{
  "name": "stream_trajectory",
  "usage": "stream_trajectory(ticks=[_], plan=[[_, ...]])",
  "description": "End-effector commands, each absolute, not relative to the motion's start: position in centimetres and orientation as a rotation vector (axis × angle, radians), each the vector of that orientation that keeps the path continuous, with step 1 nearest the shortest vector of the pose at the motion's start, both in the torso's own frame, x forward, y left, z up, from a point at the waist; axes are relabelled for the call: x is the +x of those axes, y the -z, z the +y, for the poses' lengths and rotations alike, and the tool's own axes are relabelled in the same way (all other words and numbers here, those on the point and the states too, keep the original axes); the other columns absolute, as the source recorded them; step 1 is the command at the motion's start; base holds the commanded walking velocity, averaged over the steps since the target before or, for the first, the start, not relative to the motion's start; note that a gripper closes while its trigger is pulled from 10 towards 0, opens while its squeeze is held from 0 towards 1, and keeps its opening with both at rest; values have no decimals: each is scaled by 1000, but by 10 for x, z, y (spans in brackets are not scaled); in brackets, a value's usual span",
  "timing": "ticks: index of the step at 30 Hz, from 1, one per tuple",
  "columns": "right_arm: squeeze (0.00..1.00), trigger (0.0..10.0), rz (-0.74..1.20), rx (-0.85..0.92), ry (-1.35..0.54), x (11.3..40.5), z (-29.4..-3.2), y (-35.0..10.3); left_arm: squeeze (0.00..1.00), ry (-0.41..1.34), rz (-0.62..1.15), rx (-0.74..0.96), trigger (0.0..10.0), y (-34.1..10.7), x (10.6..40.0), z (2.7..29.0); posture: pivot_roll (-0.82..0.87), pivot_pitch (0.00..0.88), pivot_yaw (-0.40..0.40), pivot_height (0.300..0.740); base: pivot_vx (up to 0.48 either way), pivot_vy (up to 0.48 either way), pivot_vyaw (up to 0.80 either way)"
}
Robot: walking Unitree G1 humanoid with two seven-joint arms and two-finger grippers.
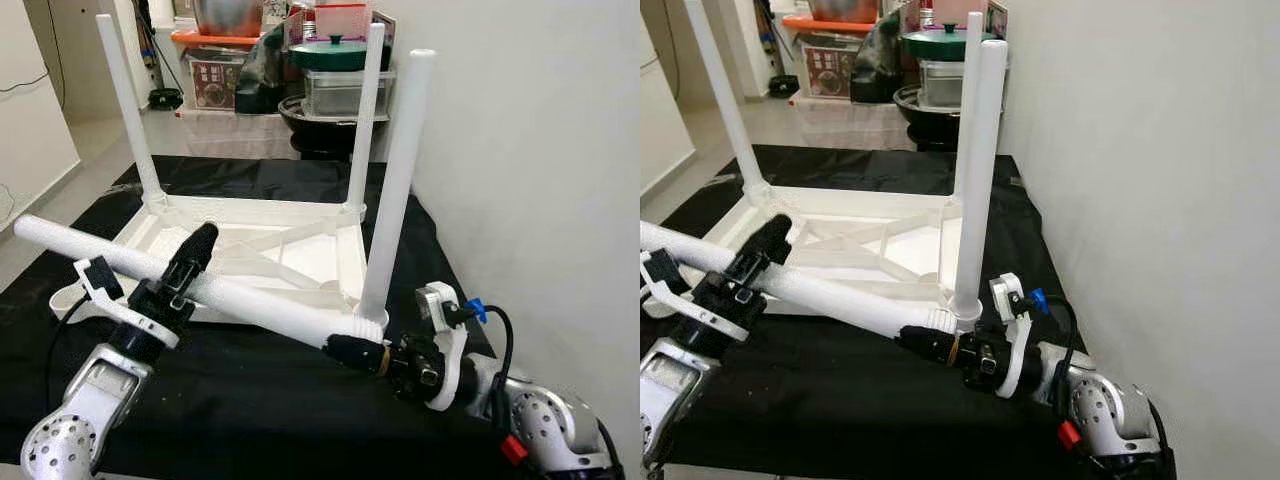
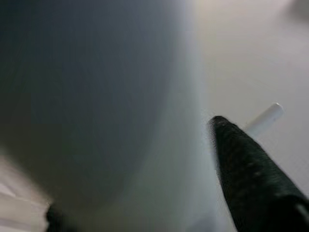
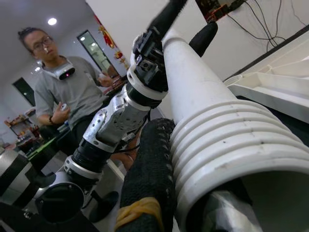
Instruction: Building children table
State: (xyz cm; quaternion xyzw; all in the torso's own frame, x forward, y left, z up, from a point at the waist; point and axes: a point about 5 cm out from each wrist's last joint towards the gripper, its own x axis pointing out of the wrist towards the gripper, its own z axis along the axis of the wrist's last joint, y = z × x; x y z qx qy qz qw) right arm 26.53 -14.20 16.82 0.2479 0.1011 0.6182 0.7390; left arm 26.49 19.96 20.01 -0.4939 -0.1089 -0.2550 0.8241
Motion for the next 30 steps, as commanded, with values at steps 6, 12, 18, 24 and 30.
stream_trajectory(ticks=[6,12,18,24,30], plan=[[0,0,207,466,-1277,283,-156,-173,0,606,-245,-1012,0,-209,257,198,93,0,-43,740,0,0,0],[0,0,227,414,-1297,285,-149,-170,0,608,-241,-1007,0,-211,259,195,99,0,-48,740,0,0,0],[35,10000,259,383,-1276,288,-147,-166,0,597,-209,-1002,353,-209,260,194,95,0,-44,740,0,0,0],[1000,10000,269,341,-1255,289,-152,-164,0,581,-218,-994,10000,-211,265,196,93,0,-43,740,0,0,0],[1000,10000,313,285,-1138,295,-188,-154,0,538,-241,-1012,10000,-214,268,206,80,0,-44,740,0,0,0]])
